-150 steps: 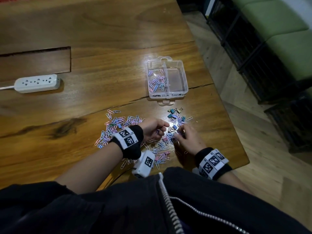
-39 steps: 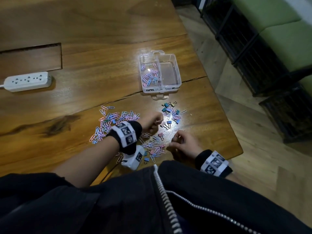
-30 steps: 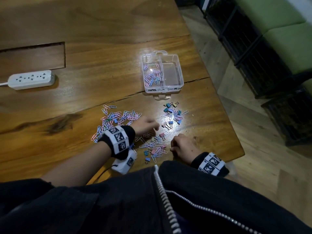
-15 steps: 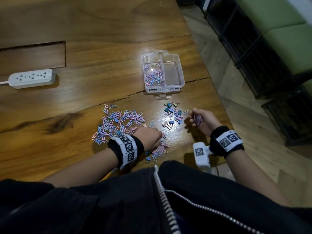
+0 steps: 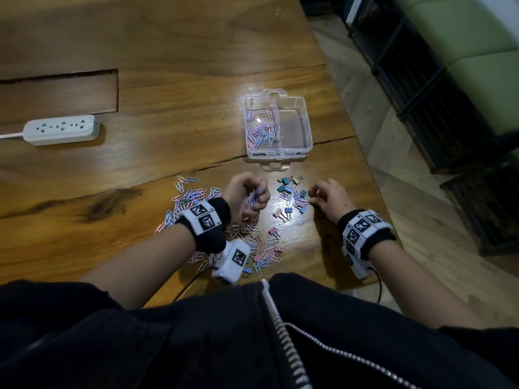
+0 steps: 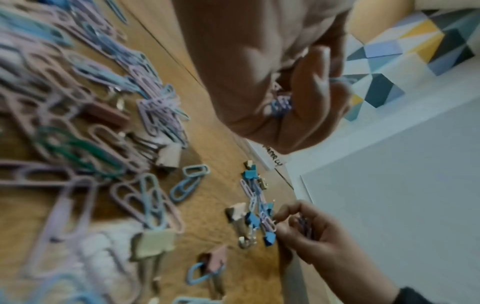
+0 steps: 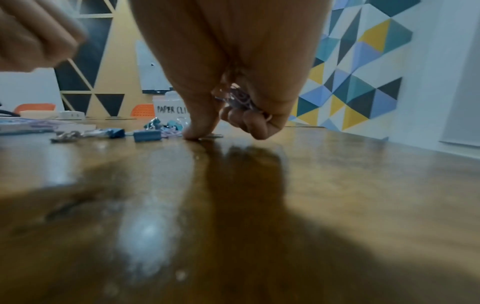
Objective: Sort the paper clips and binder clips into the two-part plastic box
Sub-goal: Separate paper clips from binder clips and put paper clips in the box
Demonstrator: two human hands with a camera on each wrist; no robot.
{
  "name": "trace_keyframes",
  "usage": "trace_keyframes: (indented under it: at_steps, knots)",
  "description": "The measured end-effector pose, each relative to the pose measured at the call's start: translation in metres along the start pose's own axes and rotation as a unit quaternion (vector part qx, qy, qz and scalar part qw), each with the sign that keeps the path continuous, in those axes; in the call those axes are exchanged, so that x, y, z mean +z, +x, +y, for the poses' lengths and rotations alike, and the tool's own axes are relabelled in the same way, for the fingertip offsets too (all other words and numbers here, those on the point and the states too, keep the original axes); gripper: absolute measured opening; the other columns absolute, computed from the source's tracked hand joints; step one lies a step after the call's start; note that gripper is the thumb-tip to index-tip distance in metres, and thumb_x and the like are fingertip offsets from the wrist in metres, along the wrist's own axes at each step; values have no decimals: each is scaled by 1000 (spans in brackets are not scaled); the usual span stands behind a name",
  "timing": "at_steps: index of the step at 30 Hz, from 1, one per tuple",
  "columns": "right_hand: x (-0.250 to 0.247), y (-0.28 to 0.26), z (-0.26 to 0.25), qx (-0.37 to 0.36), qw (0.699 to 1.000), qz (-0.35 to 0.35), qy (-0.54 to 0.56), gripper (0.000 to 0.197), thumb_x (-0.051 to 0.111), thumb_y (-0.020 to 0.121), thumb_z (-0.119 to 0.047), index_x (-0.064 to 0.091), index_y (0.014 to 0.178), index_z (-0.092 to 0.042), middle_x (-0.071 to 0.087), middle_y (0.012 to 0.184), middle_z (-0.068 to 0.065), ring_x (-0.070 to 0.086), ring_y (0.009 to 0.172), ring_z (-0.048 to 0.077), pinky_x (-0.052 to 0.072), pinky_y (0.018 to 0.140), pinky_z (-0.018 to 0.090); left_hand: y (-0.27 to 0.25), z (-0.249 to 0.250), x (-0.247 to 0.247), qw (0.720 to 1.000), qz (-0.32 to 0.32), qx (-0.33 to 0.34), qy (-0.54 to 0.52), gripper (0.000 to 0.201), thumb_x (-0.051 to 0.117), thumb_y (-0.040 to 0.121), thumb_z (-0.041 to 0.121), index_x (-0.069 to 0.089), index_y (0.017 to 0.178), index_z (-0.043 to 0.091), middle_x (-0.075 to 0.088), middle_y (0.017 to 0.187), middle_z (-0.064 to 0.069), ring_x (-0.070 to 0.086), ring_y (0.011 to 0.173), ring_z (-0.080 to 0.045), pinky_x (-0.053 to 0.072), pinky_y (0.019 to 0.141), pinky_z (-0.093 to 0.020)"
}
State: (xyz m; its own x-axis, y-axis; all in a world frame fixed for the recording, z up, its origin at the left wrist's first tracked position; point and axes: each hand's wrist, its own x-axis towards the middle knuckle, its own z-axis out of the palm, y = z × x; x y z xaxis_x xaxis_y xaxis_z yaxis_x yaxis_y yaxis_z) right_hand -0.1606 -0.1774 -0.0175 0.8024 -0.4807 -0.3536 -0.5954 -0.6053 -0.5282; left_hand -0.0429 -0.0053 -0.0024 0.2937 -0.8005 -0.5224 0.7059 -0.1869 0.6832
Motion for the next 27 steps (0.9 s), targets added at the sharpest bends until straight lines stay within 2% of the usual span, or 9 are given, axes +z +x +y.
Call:
trace_keyframes:
  at_steps: [3,6,10,12,14,17,21,24,27]
  knots:
    - [4,-2,5,-10,999,-15,-29,17,50,88,-12,55,101,-3,43,102,5,40,92,14,36,87,24,17,7,9,998,36,-13,59,34,33,91,22,40,59,16,48,43,7,37,30,-5,24,31,-8]
    - [4,-3,8,4,999,-25,-27,14,47,90,-11,53,99,-2,45,102,6,42,90,14,34,82,21,32,13,22,964,80,-18,251,33,41,94,21,45,62,16,46,52,5,37,31,-2,28,31,-12]
    - [-2,-1,7,54,989,12,140,6,45,91,-5,47,88,-10,51,89,3,47,83,15,38,69,20,45,7,25,802,87,28,590,23,55,89,31,50,70,18,53,73,2,48,62,-10,39,57,-20]
    - [-5,0,7,105,945,7,310,12,41,91,-2,49,90,-11,52,85,0,47,75,13,39,61,20,48,5,23,693,97,28,714,23,58,84,42,53,77,21,56,80,2,53,76,-14,44,67,-25]
    - [-7,0,6,140,899,-36,414,22,36,92,1,53,83,-11,54,78,1,40,59,10,34,50,19,49,3,25,638,115,24,761,31,55,82,51,52,78,21,55,80,2,53,77,-16,47,71,-27]
    - [-6,0,0,125,927,-110,337,28,35,92,0,58,82,-12,56,80,-2,43,64,10,37,59,23,51,-1,31,607,142,25,781,40,53,80,57,53,77,18,54,76,1,54,75,-19,50,73,-29]
    - [3,9,-2,102,973,-57,200,27,37,93,-4,62,104,-7,58,116,7,49,111,19,37,99,35,52,-1,36,597,164,25,785,37,54,84,48,62,91,13,54,80,-1,58,84,-21,46,71,-29]
    - [4,12,3,127,964,24,233,25,37,93,-4,59,84,-12,62,105,9,55,95,18,44,89,33,55,-3,33,613,158,13,774,27,51,88,34,62,95,10,64,91,-5,61,91,-24,48,74,-31]
    - [3,10,6,152,933,26,324,30,35,92,-3,51,71,-16,56,75,2,46,60,10,39,54,20,55,-5,29,603,126,6,787,29,46,90,29,62,98,7,66,98,-8,61,92,-26,50,77,-33]
